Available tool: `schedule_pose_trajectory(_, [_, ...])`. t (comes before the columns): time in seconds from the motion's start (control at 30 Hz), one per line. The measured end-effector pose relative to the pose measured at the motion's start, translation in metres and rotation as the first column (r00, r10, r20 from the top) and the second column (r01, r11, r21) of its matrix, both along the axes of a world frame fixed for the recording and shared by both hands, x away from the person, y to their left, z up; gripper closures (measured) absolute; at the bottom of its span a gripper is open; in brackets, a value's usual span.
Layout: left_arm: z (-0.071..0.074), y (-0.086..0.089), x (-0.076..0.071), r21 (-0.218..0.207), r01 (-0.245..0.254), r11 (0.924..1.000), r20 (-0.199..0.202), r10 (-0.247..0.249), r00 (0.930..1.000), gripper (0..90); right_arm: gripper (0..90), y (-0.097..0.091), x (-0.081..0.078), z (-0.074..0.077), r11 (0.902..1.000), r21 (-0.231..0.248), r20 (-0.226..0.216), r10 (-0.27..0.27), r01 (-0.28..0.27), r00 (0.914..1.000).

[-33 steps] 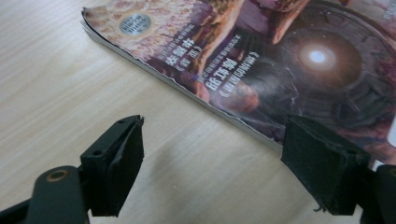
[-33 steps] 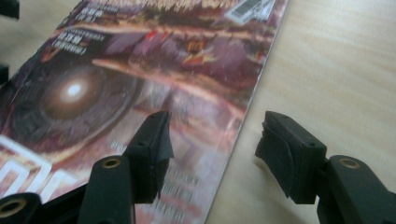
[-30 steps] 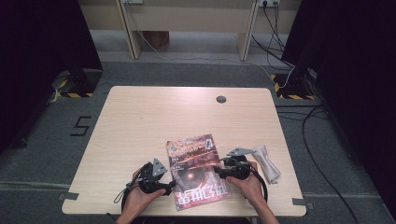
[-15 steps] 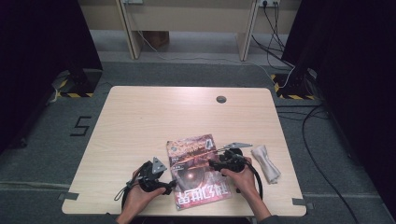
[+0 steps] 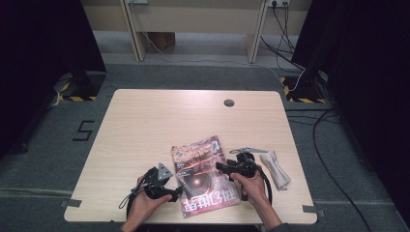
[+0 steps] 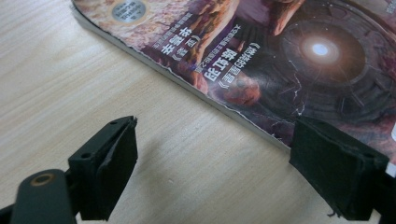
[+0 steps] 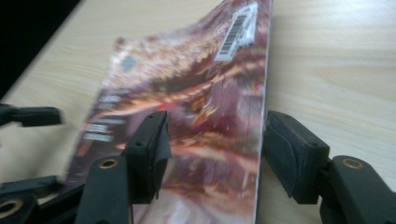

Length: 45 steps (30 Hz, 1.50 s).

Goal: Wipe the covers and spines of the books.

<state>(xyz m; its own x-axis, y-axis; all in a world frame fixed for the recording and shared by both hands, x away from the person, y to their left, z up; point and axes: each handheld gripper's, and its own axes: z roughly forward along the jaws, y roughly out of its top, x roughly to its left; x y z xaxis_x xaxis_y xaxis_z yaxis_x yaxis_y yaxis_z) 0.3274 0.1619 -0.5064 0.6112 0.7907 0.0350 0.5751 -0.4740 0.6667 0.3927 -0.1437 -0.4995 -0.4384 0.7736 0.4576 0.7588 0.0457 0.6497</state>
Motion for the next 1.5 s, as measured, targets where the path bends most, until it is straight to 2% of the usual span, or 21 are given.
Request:
schedule_pose_trajectory(0.07, [-0.001, 0.001, 0.0, -0.01, -0.001, 1.0, -0.004, 0.001, 1.0, 14.4, 44.2, 0.001, -0.002, 0.006, 0.9997, 0.013, 0.023, 0.019, -0.02, 0.9996])
schedule_pose_trajectory(0.17, [-0.001, 0.001, -0.001, -0.007, -0.003, 1.0, 0.002, 0.003, 1.0, 14.5, 48.9, 0.004, -0.004, 0.015, 0.9976, -0.02, 0.04, 0.067, -0.067, 0.9969])
schedule_pose_trajectory(0.2, [-0.001, 0.002, -0.002, -0.003, -0.002, 1.0, -0.001, 0.002, 1.0, 14.5, 52.8, 0.004, -0.005, 0.016, 0.9966, -0.009, 0.031, 0.082, -0.082, 0.9962])
schedule_pose_trajectory(0.27, [-0.002, 0.0, -0.002, -0.021, -0.003, 0.9998, 0.001, 0.003, 1.0, 17.2, 61.6, 0.007, -0.007, 0.012, 0.9879, 0.063, -0.019, 0.143, -0.142, 0.9895])
schedule_pose_trajectory(0.33, [-0.001, -0.003, -0.003, -0.005, 0.011, 0.9999, 0.013, -0.011, 0.9999, 19.5, 62.5, 0.019, -0.012, 0.013, 0.98, -0.061, 0.011, 0.19, -0.189, 0.9817])
schedule_pose_trajectory(0.37, [-0.001, -0.004, -0.004, 0.004, 0.017, 0.9998, 0.022, -0.017, 0.9996, 19.6, 62.1, 0.022, -0.011, 0.015, 0.9728, -0.105, 0.02, 0.209, -0.206, 0.9776])
schedule_pose_trajectory(0.5, [-0.001, -0.004, -0.004, 0.003, 0.024, 0.9997, 0.025, -0.024, 0.9994, 22.2, 66.3, 0.022, -0.012, 0.017, 0.9597, -0.163, 0.029, 0.237, -0.229, 0.9711])
schedule_pose_trajectory(0.57, [-0.001, -0.003, -0.004, -0.002, 0.022, 0.9998, 0.023, -0.022, 0.9995, 22.0, 67.5, 0.021, -0.012, 0.015, 0.9589, -0.168, 0.028, 0.237, -0.229, 0.9712])
schedule_pose_trajectory(0.6, [0.0, -0.003, -0.004, 0.004, 0.025, 0.9997, 0.021, -0.025, 0.9995, 22.0, 68.6, 0.02, -0.012, 0.016, 0.9546, -0.183, 0.032, 0.244, -0.235, 0.9691])
schedule_pose_trajectory(0.63, [0.001, -0.003, -0.004, 0.006, 0.03, 0.9995, 0.02, -0.03, 0.9993, 22.1, 69.0, 0.021, -0.012, 0.016, 0.9506, -0.197, 0.04, 0.252, -0.24, 0.9668])
schedule_pose_trajectory(0.73, [0.003, -0.001, -0.002, -0.009, 0.015, 0.9998, 0.031, -0.015, 0.9994, 21.4, 71.2, 0.02, -0.011, 0.015, 0.9314, -0.241, 0.067, 0.296, -0.273, 0.9527])
schedule_pose_trajectory(0.8, [0.005, 0.001, 0.0, -0.013, 0.005, 0.9999, 0.046, -0.005, 0.999, 22.8, 72.4, 0.019, -0.011, 0.015, 0.9293, -0.237, 0.065, 0.306, -0.283, 0.9499])
schedule_pose_trajectory(1.0, [0.013, 0.008, 0.013, -0.046, -0.027, 0.9986, 0.083, 0.031, 0.9961, 22.2, 74.7, 0.017, -0.012, 0.022, 0.8922, -0.307, 0.106, 0.378, -0.331, 0.9198])
schedule_pose_trajectory(1.03, [0.013, 0.009, 0.015, -0.059, -0.016, 0.9981, 0.082, 0.021, 0.9964, 22.0, 74.9, 0.016, -0.012, 0.022, 0.8828, -0.32, 0.113, 0.397, -0.344, 0.911])
schedule_pose_trajectory(1.1, [0.013, 0.009, 0.02, -0.071, -0.011, 0.9974, 0.083, 0.017, 0.9964, 21.5, 75.5, 0.013, -0.011, 0.023, 0.8711, -0.326, 0.122, 0.424, -0.367, 0.8974])
schedule_pose_trajectory(1.17, [0.011, 0.009, 0.027, -0.075, -0.008, 0.9971, 0.072, 0.014, 0.9973, 20.7, 75.7, 0.011, -0.01, 0.023, 0.8587, -0.335, 0.117, 0.446, -0.388, 0.8872])
schedule_pose_trajectory(1.23, [0.009, 0.009, 0.035, -0.089, -0.002, 0.996, 0.064, 0.008, 0.9979, 19.1, 75.9, 0.01, -0.008, 0.025, 0.839, -0.363, 0.114, 0.472, -0.405, 0.8743])
schedule_pose_trajectory(1.33, [0.006, 0.009, 0.044, -0.099, -0.009, 0.9951, 0.063, 0.016, 0.9979, 18.5, 76.0, 0.011, -0.008, 0.027, 0.8245, -0.38, 0.115, 0.492, -0.419, 0.863])
schedule_pose_trajectory(1.37, [0.007, 0.009, 0.047, -0.099, 0.0, 0.995, 0.065, 0.007, 0.9979, 18.1, 76.1, 0.011, -0.008, 0.028, 0.821, -0.385, 0.112, 0.495, -0.421, 0.8619])
schedule_pose_trajectory(1.4, [0.008, 0.009, 0.05, -0.117, -0.002, 0.9931, 0.066, 0.01, 0.9978, 17.8, 76.6, 0.011, -0.007, 0.029, 0.8148, -0.394, 0.119, 0.504, -0.426, 0.8554])
schedule_pose_trajectory(1.5, [0.012, 0.009, 0.056, -0.162, -0.004, 0.9867, 0.06, 0.014, 0.9981, 15.3, 76.8, 0.012, -0.007, 0.032, 0.7981, -0.416, 0.121, 0.524, -0.436, 0.8434])
